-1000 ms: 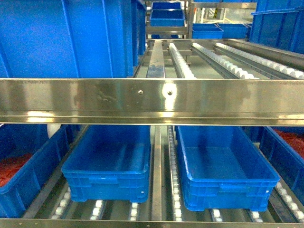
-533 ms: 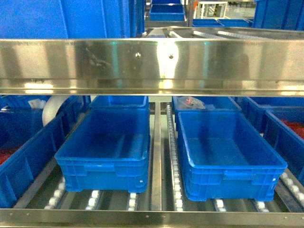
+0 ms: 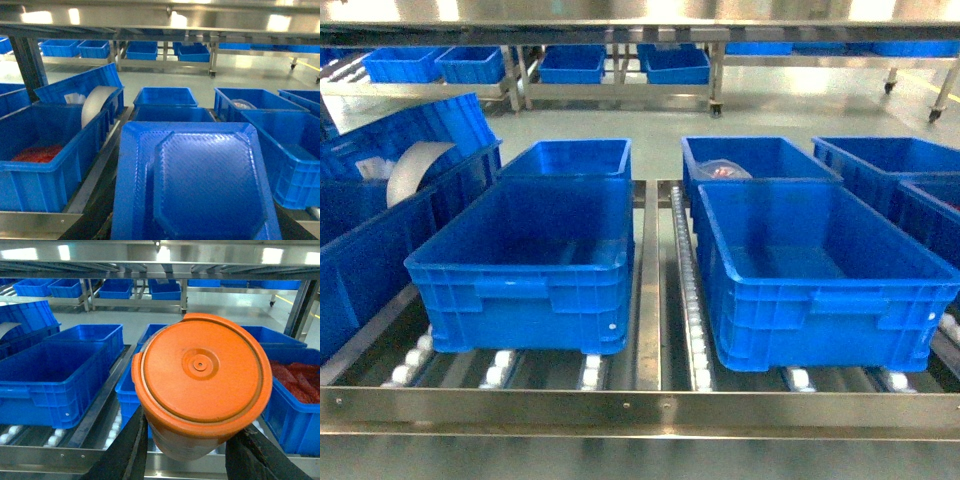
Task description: Sort blue parts and orange caps into right shelf containers
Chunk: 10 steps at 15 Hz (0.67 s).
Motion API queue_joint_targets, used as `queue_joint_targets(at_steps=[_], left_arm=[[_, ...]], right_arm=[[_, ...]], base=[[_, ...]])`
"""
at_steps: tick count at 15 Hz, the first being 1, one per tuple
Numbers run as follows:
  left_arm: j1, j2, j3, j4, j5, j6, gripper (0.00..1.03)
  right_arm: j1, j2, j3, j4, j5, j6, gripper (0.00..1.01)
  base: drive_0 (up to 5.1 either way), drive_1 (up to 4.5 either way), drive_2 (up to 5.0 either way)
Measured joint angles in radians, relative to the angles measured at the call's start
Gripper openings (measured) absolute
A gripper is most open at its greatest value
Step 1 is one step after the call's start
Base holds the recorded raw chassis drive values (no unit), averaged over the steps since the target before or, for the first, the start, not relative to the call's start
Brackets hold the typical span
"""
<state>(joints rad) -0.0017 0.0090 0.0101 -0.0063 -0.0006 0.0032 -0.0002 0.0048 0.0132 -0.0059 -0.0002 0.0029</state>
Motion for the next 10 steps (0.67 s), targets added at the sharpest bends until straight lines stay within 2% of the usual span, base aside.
queue_joint_targets(at_steps=[10], left_arm=[[0.000,0.000,0.000,-0.002,0.000,0.000,0.43]], right_arm=[[0.000,0.000,0.000,-0.002,0.000,0.000,0.38]], base=[[0.0,-0.03,0.0]])
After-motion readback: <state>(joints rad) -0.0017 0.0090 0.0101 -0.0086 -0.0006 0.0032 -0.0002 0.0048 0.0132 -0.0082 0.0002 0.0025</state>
